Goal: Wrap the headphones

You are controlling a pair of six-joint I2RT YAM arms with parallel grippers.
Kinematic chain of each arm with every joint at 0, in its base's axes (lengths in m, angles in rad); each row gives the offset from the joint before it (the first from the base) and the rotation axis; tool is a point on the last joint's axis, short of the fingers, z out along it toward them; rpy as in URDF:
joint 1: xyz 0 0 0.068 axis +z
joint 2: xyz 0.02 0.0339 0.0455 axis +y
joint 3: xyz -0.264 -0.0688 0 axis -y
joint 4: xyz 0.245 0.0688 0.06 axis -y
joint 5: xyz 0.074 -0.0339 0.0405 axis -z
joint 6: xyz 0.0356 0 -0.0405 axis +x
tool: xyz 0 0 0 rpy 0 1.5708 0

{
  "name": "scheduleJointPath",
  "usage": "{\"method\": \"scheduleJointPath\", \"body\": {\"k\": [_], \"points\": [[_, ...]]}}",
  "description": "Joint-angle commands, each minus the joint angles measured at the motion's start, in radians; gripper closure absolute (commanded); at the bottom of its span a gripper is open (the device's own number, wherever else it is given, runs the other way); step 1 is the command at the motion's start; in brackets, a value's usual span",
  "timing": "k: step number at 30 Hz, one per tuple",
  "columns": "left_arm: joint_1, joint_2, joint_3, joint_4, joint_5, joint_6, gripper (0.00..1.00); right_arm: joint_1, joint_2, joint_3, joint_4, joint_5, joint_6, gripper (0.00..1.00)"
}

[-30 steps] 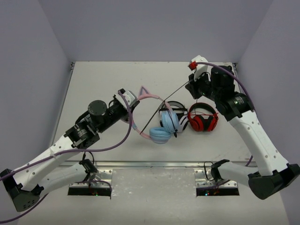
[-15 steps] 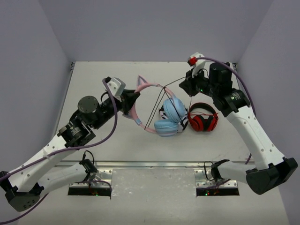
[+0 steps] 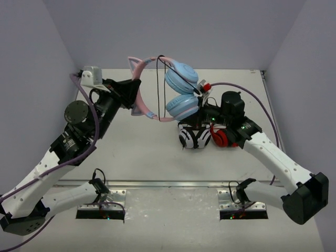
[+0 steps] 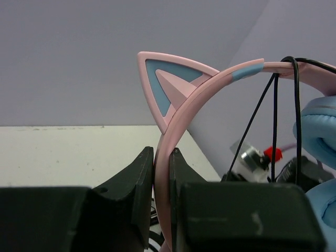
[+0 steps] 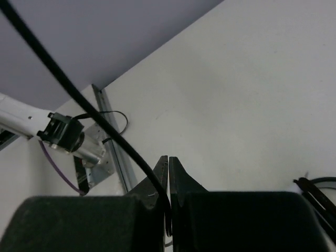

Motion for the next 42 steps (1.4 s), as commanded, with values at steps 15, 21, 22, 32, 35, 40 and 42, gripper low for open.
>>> {"method": "scheduleJointPath", "body": {"k": [15,21,22,32,35,40,42], "points": [[0.004,0.172,0.307,-0.018,-0.558,-0.132,1.00,0.441,-0.088,-0.126,0.187,0.314,-0.036,0.99],[0.007,0.267,0.321,0.036,-0.668,0.000,1.00,0.549,-0.062,-0.081,0.096,0.419,-0.102,0.99],[0.019,0.296,0.322,0.039,-0.679,0.022,1.00,0.562,-0.056,-0.062,0.081,0.434,-0.113,0.99],[0.093,0.264,-0.030,0.187,-0.547,0.175,1.00,0.625,0.035,0.193,-0.291,0.530,-0.298,0.99],[0.093,0.186,-0.209,0.275,-0.401,0.218,1.00,0.625,0.073,0.268,-0.393,0.567,-0.383,0.99],[0.085,0.085,-0.420,0.384,-0.177,0.231,1.00,0.623,0.135,0.377,-0.555,0.563,-0.533,0.99],[0.081,0.071,-0.475,0.378,-0.134,0.194,1.00,0.622,0.179,0.438,-0.650,0.514,-0.588,0.99]]}}
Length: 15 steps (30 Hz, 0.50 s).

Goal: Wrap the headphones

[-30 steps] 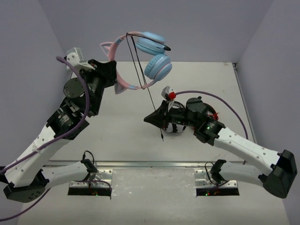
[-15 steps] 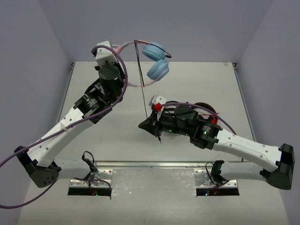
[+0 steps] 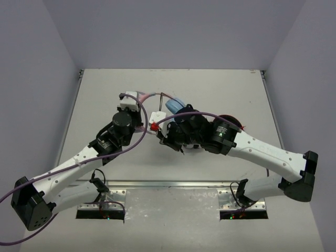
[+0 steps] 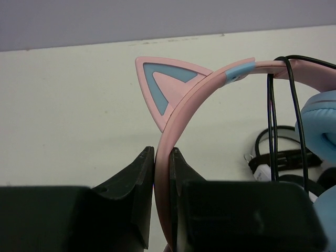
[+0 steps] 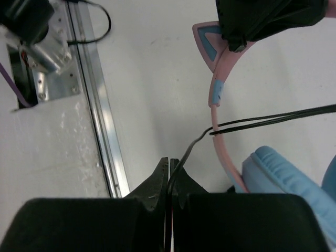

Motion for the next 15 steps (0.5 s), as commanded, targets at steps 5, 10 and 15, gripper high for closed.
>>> {"method": "scheduleJointPath", "body": {"k": [5,10,15], "points": [[-0.021,-0.070,-0.121,0.202,0.384,-0.082,1.00,0.003,0.094,0.247,-0.317,-0.193,-0.328,0.99],[-0.024,-0.081,-0.162,0.078,0.533,-0.170,1.00,-0.034,0.160,0.302,-0.420,-0.154,-0.388,0.99],[-0.029,-0.130,-0.158,-0.087,0.482,-0.222,1.00,-0.126,0.187,0.322,-0.424,-0.129,-0.424,0.99]]}}
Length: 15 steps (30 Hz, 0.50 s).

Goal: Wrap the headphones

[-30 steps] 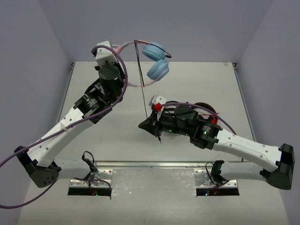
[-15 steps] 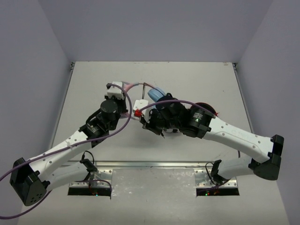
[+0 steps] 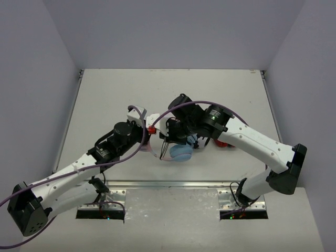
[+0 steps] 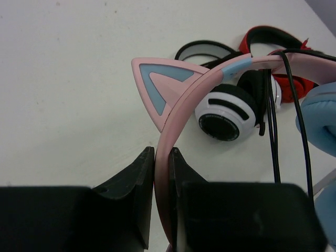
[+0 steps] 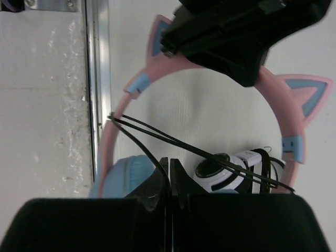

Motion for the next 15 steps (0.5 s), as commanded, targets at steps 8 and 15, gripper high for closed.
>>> {"method": "scheduleJointPath", "body": {"k": [8,15], "points": [[-0.014,-0.003,0.199,-0.372,-0.006,-0.050,1.00,-0.060,0.052,0.057,0.060,0.107,-0.103,0.99],[-0.014,0.038,0.289,-0.509,-0.002,0.097,1.00,-0.063,0.075,0.004,0.106,0.183,-0.115,0.95]]}}
